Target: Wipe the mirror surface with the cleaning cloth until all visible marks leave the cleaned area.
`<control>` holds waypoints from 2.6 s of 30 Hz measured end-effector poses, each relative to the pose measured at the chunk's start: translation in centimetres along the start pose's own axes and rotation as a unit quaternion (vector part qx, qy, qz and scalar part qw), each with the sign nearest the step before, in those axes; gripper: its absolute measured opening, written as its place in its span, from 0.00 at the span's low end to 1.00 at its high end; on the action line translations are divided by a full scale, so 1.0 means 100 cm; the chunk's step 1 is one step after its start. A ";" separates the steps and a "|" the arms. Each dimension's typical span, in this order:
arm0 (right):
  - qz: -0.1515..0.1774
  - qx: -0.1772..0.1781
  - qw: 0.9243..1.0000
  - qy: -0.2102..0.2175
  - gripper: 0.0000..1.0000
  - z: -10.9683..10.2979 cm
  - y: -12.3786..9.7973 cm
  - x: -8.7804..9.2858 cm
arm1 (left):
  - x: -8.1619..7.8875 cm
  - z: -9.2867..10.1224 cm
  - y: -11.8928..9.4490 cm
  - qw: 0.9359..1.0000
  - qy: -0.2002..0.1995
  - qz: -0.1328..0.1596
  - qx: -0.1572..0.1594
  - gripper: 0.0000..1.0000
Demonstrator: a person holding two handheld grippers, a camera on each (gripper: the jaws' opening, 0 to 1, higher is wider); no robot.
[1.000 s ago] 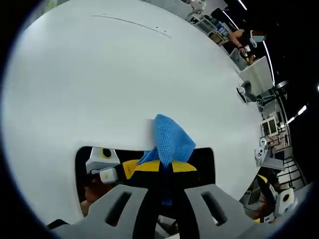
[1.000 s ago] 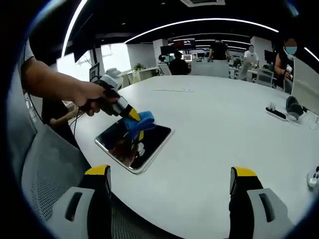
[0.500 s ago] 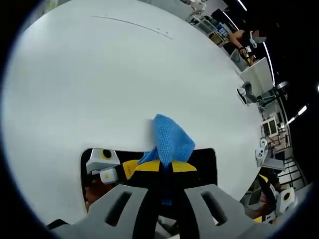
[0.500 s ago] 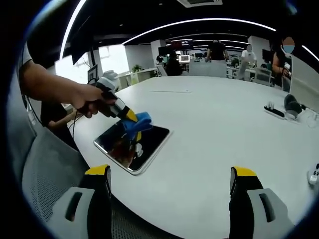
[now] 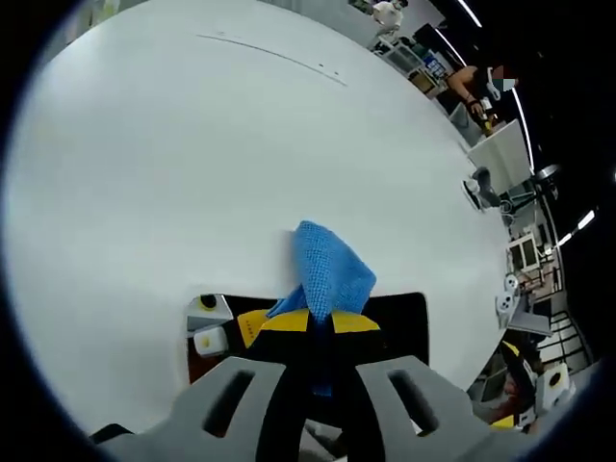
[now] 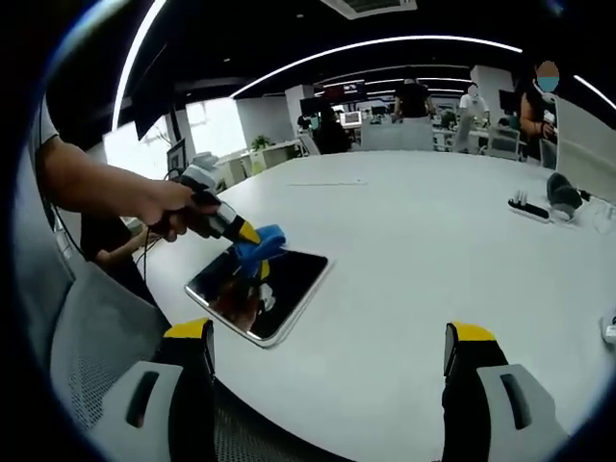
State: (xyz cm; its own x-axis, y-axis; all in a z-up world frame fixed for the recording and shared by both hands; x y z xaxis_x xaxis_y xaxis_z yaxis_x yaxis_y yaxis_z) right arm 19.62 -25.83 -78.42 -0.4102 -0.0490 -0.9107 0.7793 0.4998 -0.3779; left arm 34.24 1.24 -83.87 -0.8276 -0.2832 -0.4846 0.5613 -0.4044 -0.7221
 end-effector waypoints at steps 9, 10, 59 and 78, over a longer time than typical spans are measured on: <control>-0.001 0.003 1.000 0.001 0.99 0.000 0.000 0.000 | -0.006 -0.010 -0.003 1.000 -0.001 0.004 -0.007 0.03; -0.002 0.003 1.000 0.001 0.99 0.000 0.000 0.000 | -0.005 -0.010 -0.003 1.000 -0.001 0.004 -0.007 0.03; 0.020 -0.009 1.000 0.021 0.99 -0.004 -0.003 -0.005 | 0.085 -0.004 -0.057 1.000 0.002 -0.025 0.014 0.03; 0.013 -0.007 1.000 0.016 0.99 -0.004 -0.003 -0.003 | 0.103 -0.006 -0.073 0.999 0.001 -0.040 0.011 0.03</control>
State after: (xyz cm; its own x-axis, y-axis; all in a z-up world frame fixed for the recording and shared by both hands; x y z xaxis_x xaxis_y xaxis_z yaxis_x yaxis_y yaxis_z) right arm 19.33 -25.61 -77.96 -0.4044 -0.0084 -0.9145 0.7838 0.5122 -0.3513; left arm 21.61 1.83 -83.92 -0.8694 -0.2476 -0.4277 0.4942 -0.4442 -0.7473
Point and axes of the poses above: the point that each gripper's makers call its tool centre point, and the gripper's own axes: y roughly forward along the fingers, z roughly to its right, x roughly out of its underside, the point moved 3 cm from there along -y, roughly backward along the fingers, and after that the axes turned 8 degrees about z, right-handed, at the moved point
